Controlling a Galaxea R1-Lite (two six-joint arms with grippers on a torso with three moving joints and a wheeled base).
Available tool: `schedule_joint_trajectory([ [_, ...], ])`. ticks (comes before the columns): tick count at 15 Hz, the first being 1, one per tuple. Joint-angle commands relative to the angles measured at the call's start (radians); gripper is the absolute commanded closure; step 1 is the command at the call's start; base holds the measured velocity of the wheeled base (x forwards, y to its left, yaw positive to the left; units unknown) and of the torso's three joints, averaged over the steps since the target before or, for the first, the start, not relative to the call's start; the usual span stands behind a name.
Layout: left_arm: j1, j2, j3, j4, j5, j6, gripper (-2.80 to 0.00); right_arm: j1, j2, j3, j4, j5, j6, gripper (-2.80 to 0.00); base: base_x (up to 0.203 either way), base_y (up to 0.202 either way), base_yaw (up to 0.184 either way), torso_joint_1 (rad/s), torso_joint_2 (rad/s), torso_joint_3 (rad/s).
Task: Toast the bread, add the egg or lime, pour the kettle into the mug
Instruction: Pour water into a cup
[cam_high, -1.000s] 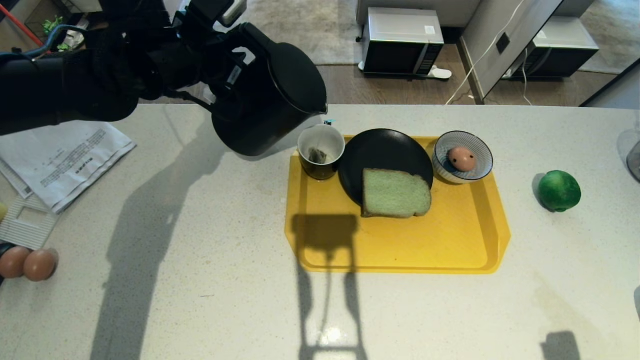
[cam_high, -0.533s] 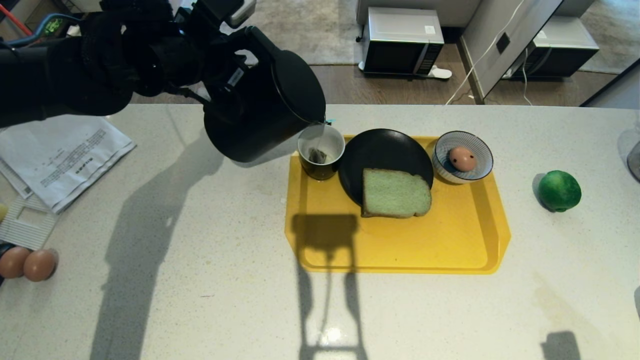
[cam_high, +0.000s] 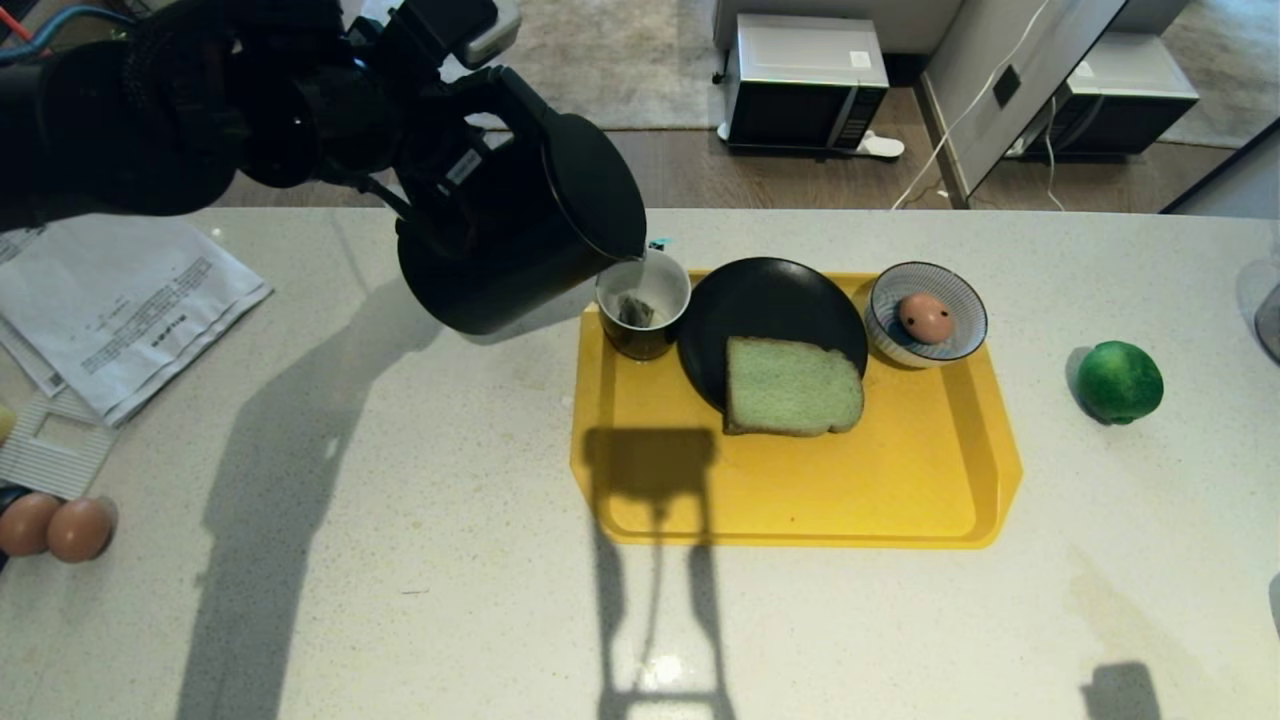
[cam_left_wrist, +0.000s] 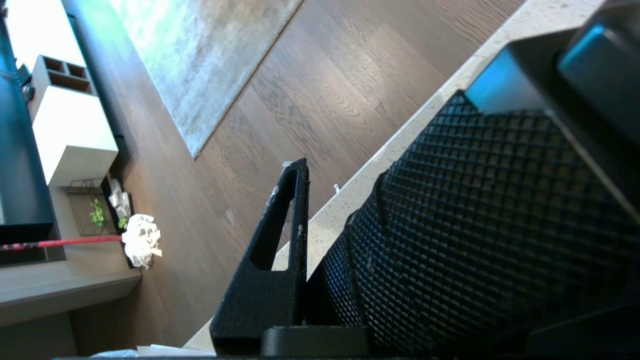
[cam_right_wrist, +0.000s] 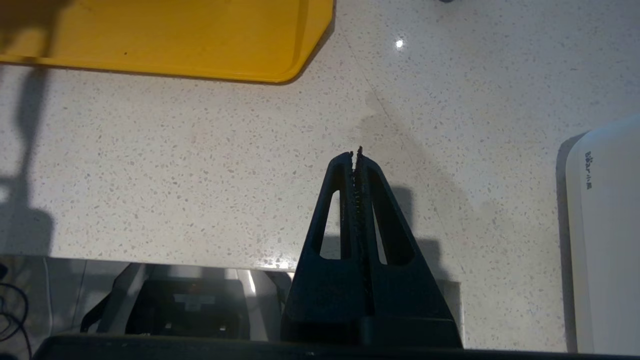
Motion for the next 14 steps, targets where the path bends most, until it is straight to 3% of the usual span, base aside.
schedule_joint_trajectory([
  [1, -0.005, -0.013, 0.000, 0.041, 0.004, 0.009, 0.00, 0.000, 0.000, 0.002, 0.000, 0.000, 0.000, 0.00, 0.000, 0.000, 0.000, 0.000, 0.00, 0.000],
  [10, -0.021, -0.017, 0.009, 0.101, 0.089, 0.053, 0.00, 0.000, 0.000, 0.002, 0.000, 0.000, 0.000, 0.00, 0.000, 0.000, 0.000, 0.000, 0.00, 0.000],
  [14, -0.024, -0.016, 0.009, 0.105, 0.091, 0.055, 0.00, 0.000, 0.000, 0.002, 0.000, 0.000, 0.000, 0.00, 0.000, 0.000, 0.000, 0.000, 0.00, 0.000],
])
